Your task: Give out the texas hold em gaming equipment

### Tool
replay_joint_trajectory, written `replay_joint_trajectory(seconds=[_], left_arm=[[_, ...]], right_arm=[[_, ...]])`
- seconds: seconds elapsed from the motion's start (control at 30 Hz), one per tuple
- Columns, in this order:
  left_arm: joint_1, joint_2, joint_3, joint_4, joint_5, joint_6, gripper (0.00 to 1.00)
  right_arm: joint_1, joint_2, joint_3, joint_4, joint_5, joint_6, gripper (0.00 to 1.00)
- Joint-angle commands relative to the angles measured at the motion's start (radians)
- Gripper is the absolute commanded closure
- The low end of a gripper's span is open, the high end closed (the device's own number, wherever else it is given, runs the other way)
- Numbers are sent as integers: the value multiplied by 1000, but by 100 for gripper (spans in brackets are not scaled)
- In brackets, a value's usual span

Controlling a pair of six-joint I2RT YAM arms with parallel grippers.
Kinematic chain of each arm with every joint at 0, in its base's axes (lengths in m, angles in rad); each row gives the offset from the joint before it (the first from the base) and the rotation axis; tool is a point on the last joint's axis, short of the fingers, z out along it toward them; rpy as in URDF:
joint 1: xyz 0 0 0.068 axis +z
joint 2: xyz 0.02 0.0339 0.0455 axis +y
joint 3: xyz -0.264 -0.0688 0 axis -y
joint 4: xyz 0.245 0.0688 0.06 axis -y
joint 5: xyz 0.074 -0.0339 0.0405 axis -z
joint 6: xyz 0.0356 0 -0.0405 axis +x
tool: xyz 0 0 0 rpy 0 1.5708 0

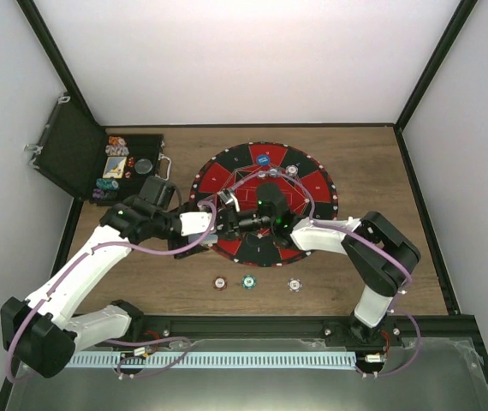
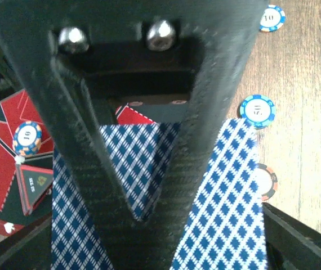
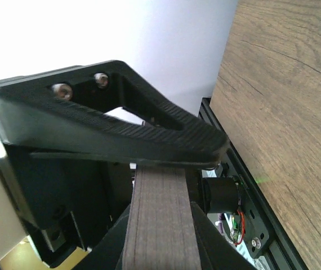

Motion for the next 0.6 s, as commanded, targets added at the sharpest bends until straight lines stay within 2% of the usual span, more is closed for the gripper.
replay_joint_trajectory(seconds=[0.0, 0.1, 0.47, 0.57], left_arm=[[29, -3, -23, 2, 31, 25, 17], [54, -13, -25, 2, 44, 32, 19], [69, -23, -34, -22, 106, 65, 44], [69, -22, -34, -25, 107, 69, 56]], right_arm=[[14, -37, 2, 42, -15, 3, 87], [13, -36, -1, 34, -13, -3, 87], [26, -10, 38, 13, -16, -11, 86], [28, 1, 47, 7, -18, -11, 76]])
